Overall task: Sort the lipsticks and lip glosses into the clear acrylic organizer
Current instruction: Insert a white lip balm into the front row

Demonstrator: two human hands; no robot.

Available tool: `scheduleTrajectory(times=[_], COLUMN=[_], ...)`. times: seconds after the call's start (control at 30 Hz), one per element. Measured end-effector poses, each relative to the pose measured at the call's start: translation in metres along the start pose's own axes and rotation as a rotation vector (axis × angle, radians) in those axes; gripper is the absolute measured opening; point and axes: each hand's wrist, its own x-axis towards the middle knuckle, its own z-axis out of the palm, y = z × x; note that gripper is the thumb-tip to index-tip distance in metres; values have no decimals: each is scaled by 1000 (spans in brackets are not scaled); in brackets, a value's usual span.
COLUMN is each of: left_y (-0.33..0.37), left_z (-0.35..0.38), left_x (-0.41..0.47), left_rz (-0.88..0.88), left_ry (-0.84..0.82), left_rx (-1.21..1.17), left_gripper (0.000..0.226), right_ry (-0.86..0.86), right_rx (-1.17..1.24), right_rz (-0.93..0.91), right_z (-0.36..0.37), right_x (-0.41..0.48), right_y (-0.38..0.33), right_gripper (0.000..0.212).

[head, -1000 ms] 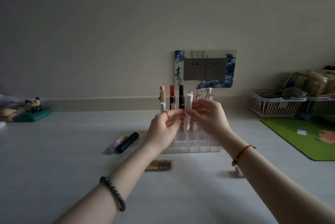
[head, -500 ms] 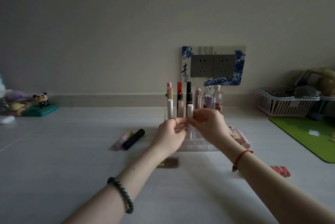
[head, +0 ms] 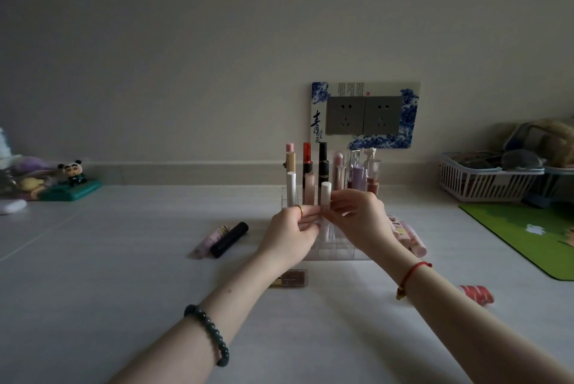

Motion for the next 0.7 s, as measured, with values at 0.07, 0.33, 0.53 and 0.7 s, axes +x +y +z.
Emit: scheduleTrajectory(times=[0.07,0.33,0.53,0.7], left_y=[0,11,13,-13], left_z=[0,-16,-81,-118], left_x=[0,-4,-5,-10], left_rz=[3,37,50,-24], left_ry=[-2,21,164,212], left_rx=[5,3,-77,70], left_gripper=[34,32,28,28], right_ry=[2,107,104,-176], right_rx=[-22,-68,-11,-113], right_rz=[3,24,-126,-254], right_z=[0,-10,-15,6], right_x=[0,1,-4,-12], right_y=[0,-9,-35,-53], right_gripper=[21,31,22,22])
